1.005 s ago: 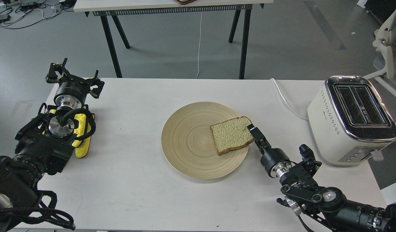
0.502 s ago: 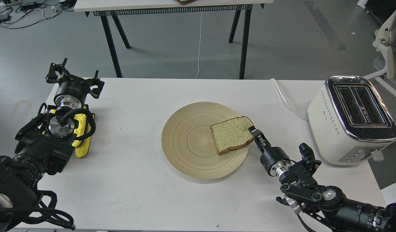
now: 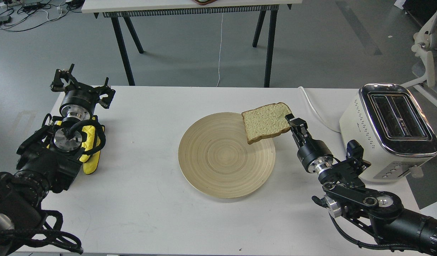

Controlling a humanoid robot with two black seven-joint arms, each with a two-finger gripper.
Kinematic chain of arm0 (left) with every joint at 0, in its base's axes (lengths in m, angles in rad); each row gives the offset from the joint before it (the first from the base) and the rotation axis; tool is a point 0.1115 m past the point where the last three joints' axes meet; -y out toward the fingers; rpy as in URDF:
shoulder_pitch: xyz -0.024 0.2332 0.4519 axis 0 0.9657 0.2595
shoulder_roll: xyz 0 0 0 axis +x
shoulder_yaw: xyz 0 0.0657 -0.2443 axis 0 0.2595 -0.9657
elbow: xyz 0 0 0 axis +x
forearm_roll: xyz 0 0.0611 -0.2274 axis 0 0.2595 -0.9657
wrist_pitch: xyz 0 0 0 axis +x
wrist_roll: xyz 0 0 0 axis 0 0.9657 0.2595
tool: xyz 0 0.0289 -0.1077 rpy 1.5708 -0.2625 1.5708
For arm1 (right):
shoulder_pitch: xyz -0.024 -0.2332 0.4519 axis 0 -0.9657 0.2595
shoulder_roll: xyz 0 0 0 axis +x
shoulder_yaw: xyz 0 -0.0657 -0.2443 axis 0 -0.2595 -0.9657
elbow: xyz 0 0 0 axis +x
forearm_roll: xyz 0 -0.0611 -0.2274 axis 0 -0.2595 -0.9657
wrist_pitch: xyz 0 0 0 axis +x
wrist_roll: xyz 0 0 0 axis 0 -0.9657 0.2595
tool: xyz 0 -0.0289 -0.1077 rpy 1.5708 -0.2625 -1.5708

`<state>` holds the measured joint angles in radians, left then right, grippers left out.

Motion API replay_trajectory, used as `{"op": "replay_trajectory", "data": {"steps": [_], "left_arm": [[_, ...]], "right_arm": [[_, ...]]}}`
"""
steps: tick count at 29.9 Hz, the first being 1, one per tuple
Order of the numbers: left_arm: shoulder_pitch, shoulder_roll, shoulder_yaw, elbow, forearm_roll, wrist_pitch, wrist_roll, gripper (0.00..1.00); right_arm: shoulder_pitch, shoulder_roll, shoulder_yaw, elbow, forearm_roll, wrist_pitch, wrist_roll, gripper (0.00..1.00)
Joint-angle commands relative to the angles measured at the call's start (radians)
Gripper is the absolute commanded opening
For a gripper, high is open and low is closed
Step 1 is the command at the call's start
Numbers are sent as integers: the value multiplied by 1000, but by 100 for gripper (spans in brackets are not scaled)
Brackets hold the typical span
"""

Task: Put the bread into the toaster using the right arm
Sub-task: 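Lift the bread slice off the plate and carry it above the toaster, then lower the bread slice into the toaster slot and release it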

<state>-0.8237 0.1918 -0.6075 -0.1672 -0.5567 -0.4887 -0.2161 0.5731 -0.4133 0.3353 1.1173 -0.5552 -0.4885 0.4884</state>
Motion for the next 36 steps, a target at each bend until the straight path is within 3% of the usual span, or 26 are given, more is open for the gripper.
{"op": "replay_trajectory", "data": {"steps": [1, 8, 13, 18, 36], "left_arm": [[0, 0, 0, 0, 0, 0, 0, 100], [0, 0, 0, 0, 0, 0, 0, 100], [0, 0, 0, 0, 0, 0, 0, 100], [0, 0, 0, 0, 0, 0, 0, 100], [0, 0, 0, 0, 0, 0, 0, 100]], "right_arm": [[1, -192, 85, 128, 0, 0, 0, 0], [-12, -620, 125, 282, 1, 0, 0, 0], [-65, -780, 102, 269, -3, 0, 0, 0], [-153, -822, 100, 250, -3, 0, 0, 0], [-205, -768, 67, 185, -3, 0, 0, 0]]}}
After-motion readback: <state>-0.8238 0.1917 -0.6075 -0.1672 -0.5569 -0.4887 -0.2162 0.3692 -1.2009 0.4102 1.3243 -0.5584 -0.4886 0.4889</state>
